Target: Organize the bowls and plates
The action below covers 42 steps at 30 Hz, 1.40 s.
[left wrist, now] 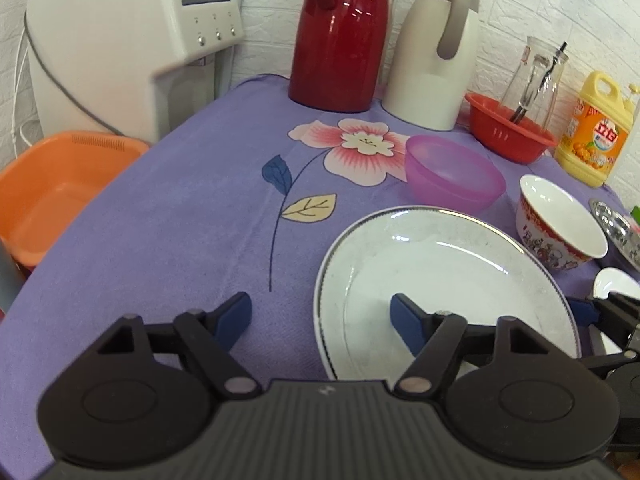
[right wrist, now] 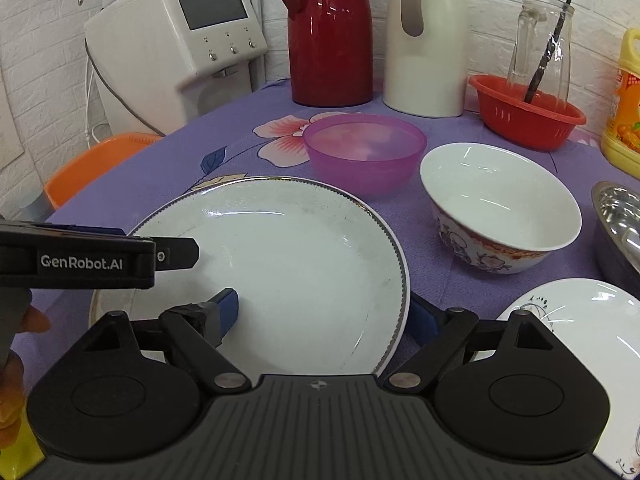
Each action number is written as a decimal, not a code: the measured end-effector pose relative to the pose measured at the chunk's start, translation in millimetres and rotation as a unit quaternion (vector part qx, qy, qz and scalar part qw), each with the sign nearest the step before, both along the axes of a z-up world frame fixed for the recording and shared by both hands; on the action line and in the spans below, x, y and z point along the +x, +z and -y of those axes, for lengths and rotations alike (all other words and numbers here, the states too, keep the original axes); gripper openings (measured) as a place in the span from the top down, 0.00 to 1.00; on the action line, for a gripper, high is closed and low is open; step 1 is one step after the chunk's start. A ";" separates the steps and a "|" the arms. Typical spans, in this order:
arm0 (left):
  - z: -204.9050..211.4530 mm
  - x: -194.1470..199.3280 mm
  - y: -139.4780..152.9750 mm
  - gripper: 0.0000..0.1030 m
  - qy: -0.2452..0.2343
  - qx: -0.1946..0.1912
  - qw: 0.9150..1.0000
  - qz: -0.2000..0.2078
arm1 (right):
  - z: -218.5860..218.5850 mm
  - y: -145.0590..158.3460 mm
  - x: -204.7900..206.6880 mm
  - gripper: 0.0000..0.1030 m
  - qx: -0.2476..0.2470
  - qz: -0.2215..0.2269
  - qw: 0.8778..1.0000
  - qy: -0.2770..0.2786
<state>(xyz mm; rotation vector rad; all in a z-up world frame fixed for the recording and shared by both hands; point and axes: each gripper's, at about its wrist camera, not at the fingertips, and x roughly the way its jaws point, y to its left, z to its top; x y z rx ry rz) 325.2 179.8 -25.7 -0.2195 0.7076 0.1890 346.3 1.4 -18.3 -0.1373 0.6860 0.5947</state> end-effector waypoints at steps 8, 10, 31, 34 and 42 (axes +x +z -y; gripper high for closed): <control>5.8 -0.8 1.3 0.64 -0.030 0.005 1.000 0.002 | 3.7 1.7 -1.8 0.00 0.003 -0.002 1.000 0.013; 12.4 -0.3 1.8 0.71 -0.044 -0.005 0.999 0.002 | 4.5 2.1 -2.6 0.00 0.007 -0.001 1.000 0.004; 38.7 -64.5 47.7 0.73 -0.031 0.033 0.998 0.041 | 29.1 41.8 -75.4 0.00 0.056 0.024 0.998 -0.022; 49.6 -92.3 49.5 0.73 -0.043 0.032 0.998 0.044 | 40.2 46.9 -100.5 0.00 0.055 0.031 0.998 -0.028; 66.3 -158.4 40.4 0.72 -0.055 0.051 0.997 0.033 | 54.4 34.7 -167.3 0.00 0.056 0.026 0.998 -0.026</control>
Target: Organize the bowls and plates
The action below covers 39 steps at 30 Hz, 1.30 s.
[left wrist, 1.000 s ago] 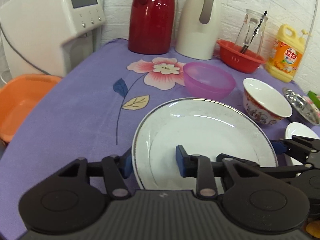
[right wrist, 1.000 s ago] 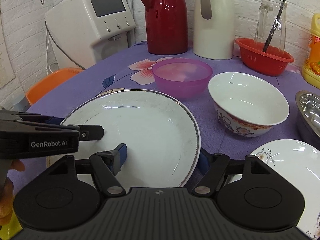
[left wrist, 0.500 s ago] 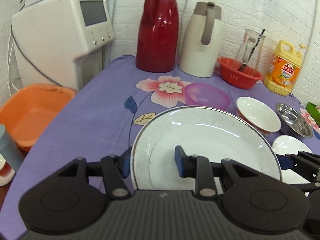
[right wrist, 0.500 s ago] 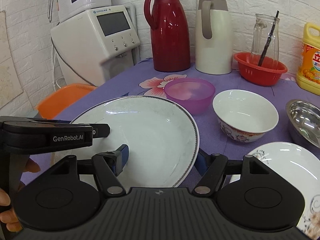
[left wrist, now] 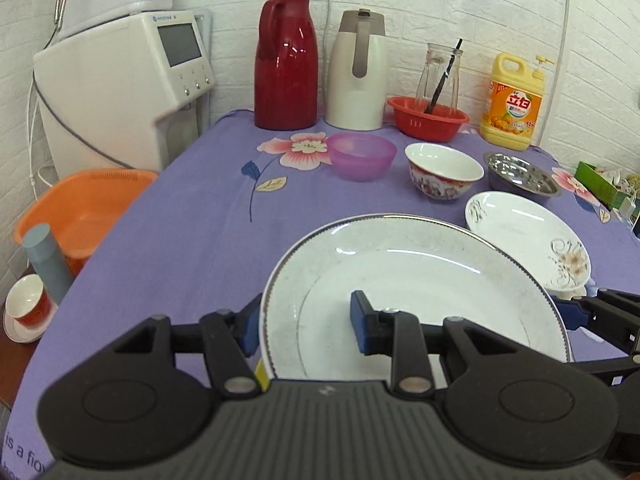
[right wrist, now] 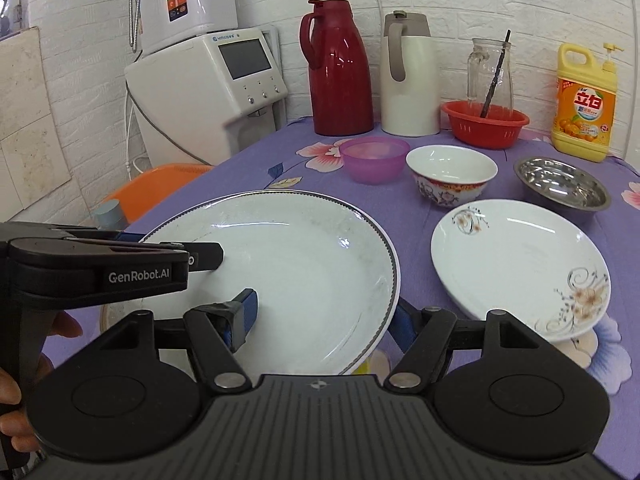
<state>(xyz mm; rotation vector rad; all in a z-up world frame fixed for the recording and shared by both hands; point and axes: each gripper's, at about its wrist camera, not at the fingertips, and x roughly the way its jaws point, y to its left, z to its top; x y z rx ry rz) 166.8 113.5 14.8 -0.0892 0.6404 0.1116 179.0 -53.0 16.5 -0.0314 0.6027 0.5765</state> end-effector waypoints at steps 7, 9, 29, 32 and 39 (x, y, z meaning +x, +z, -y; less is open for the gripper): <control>-1.2 -20.6 -21.2 0.72 -0.007 -0.006 1.000 -0.018 | -1.9 -18.7 -22.8 0.00 -0.002 -0.014 1.000 -0.007; -4.5 -21.9 -25.2 0.72 -0.009 -0.019 1.000 -0.017 | -3.9 -20.6 -24.1 0.00 -0.008 -0.006 1.000 -0.007; 5.0 -21.0 7.2 0.35 -0.044 -0.053 0.997 0.039 | 59.9 -11.2 -19.6 0.00 0.064 0.037 0.994 -0.081; 14.6 -9.9 10.7 0.35 -0.057 -0.064 0.996 0.034 | 77.5 -8.2 -10.8 0.00 0.059 0.044 0.992 -0.099; 44.1 33.0 25.0 0.34 -0.088 -0.095 0.991 0.024 | 126.2 1.6 27.1 0.00 0.033 0.067 0.986 -0.151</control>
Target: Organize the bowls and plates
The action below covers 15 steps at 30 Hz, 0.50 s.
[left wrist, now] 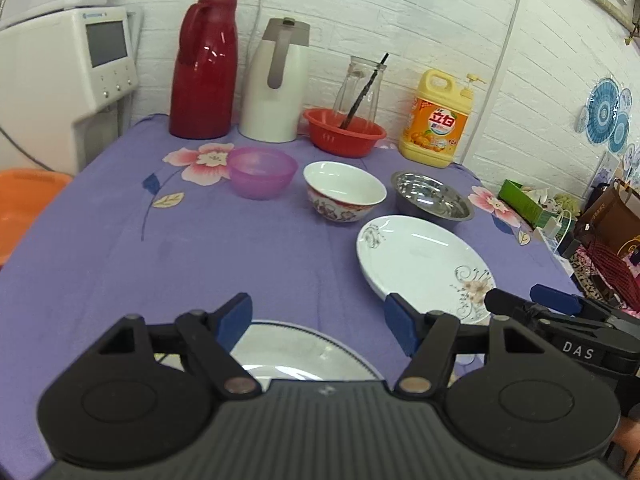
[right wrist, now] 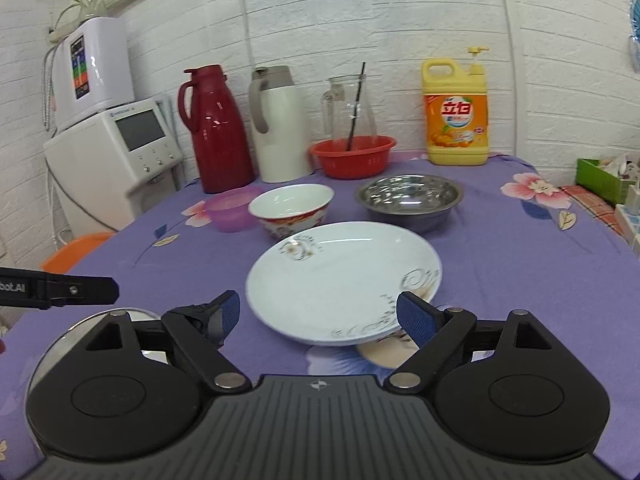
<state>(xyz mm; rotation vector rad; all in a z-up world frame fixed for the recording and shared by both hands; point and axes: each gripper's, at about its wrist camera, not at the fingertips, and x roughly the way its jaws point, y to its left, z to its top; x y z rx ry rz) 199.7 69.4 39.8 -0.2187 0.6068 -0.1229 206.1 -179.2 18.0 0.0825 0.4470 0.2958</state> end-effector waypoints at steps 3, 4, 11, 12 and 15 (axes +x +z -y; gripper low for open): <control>14.8 24.0 6.5 0.27 -0.012 -0.019 1.000 -0.002 | 15.7 2.3 27.5 0.00 -0.014 0.000 1.000 -0.021; 20.8 33.1 7.7 0.25 -0.012 -0.019 1.000 -0.003 | 18.7 2.3 41.2 0.00 -0.024 -0.006 0.999 -0.026; 57.9 106.1 -13.0 0.25 -0.011 -0.001 0.998 -0.067 | 29.0 -20.0 106.3 0.00 -0.025 -0.065 0.997 -0.030; 61.7 115.3 -19.5 0.25 -0.011 0.004 0.997 -0.080 | 29.8 -23.7 108.1 0.00 -0.020 -0.067 0.997 -0.029; 69.0 130.8 -30.6 0.25 -0.011 0.013 0.995 -0.097 | 33.9 -31.7 106.3 0.00 0.001 -0.070 0.997 -0.025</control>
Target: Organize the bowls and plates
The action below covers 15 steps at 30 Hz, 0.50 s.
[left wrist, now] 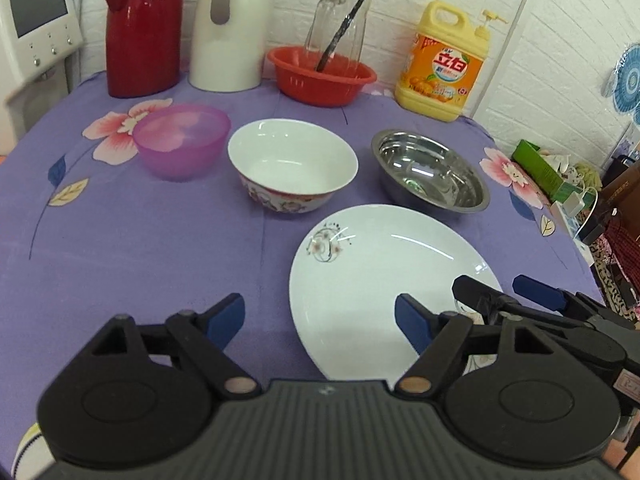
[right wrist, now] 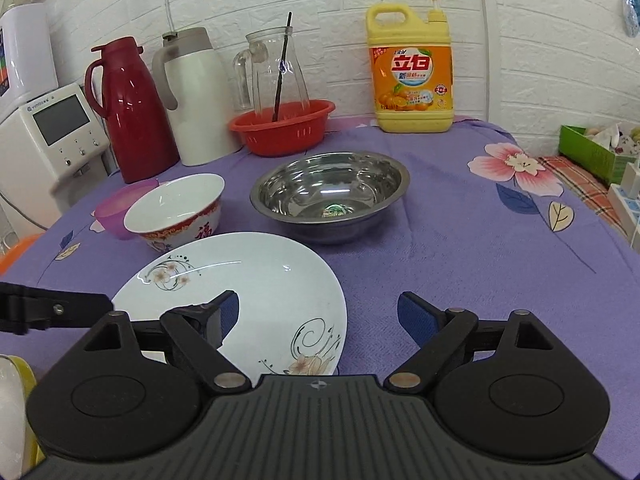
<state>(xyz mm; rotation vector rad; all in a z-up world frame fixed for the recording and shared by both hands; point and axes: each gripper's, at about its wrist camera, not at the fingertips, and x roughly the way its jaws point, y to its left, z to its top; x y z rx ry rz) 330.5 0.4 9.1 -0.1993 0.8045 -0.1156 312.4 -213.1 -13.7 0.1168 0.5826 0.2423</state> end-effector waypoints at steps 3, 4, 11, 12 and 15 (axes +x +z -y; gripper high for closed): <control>2.9 11.2 -8.2 0.25 0.004 -0.002 1.000 -0.010 | 2.8 -4.2 2.0 0.00 0.005 -0.013 1.000 0.002; 3.3 14.8 -10.7 0.25 0.005 -0.004 1.000 -0.014 | 3.2 -6.1 3.4 0.00 0.008 -0.020 1.000 0.002; 3.9 24.8 -21.6 0.26 0.011 -0.019 0.999 -0.028 | -9.0 -12.0 4.5 0.00 -0.004 -0.035 0.999 0.022; 5.7 25.1 -23.4 0.26 0.010 -0.019 0.999 -0.031 | -9.9 -12.8 4.9 0.00 -0.009 -0.034 0.999 0.024; 11.2 24.9 -25.4 0.26 0.003 -0.015 0.999 -0.028 | -13.0 -13.0 4.3 0.00 -0.017 -0.032 0.999 0.026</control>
